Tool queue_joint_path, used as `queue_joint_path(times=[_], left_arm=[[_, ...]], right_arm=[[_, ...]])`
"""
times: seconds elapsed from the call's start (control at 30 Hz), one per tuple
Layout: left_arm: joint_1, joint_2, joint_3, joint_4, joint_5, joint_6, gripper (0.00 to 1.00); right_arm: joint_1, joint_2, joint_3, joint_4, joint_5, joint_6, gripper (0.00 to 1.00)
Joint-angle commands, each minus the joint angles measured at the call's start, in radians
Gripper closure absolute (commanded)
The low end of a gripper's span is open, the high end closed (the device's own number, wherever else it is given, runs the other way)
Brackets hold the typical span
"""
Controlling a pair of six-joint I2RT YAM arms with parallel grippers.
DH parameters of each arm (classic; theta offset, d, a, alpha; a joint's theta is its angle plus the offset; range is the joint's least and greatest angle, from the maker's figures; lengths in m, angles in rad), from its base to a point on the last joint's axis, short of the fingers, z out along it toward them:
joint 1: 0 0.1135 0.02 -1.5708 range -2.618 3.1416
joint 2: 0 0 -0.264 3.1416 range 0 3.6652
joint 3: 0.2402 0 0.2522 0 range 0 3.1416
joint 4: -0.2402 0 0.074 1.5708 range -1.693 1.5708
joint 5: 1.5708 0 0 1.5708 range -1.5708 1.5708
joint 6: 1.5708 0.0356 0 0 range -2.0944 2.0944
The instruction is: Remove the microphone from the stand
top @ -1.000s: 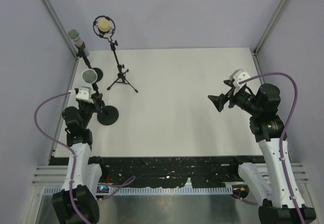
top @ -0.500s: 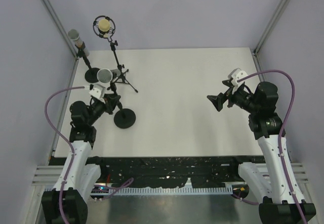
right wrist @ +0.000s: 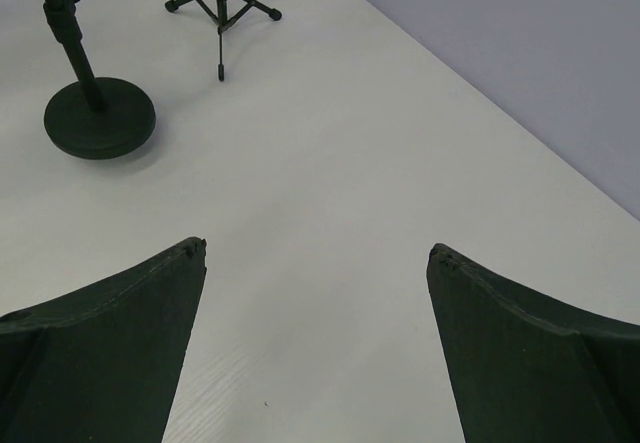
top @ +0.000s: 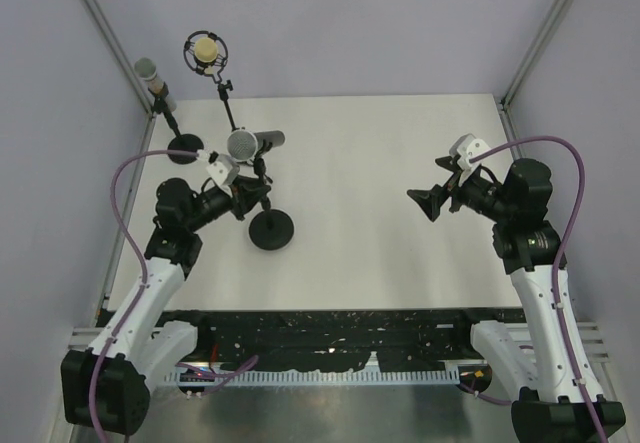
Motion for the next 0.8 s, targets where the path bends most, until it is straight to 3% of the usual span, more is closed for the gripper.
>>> queue_joint_path(times=[0.0, 0.43, 0.77], left_arm=[[-0.09, 0.056, 0.109, 0.099, -0.007, 0.026, 1.0], [-0.388, 0.33, 0.366, -0.018, -0.093, 0.025, 1.0], [-0.416, 0.53, 0.376, 0.292, -0.085, -0.067, 1.0]], right_arm=[[-0.001, 0.009, 0.046, -0.002, -0.026, -0.025, 0.05], [-0.004, 0.042, 0.043, -0.018, -0.023, -0.054, 0.05], [-0.002, 0.055, 0.077, -0.103, -0.033, -0.086, 0.05]])
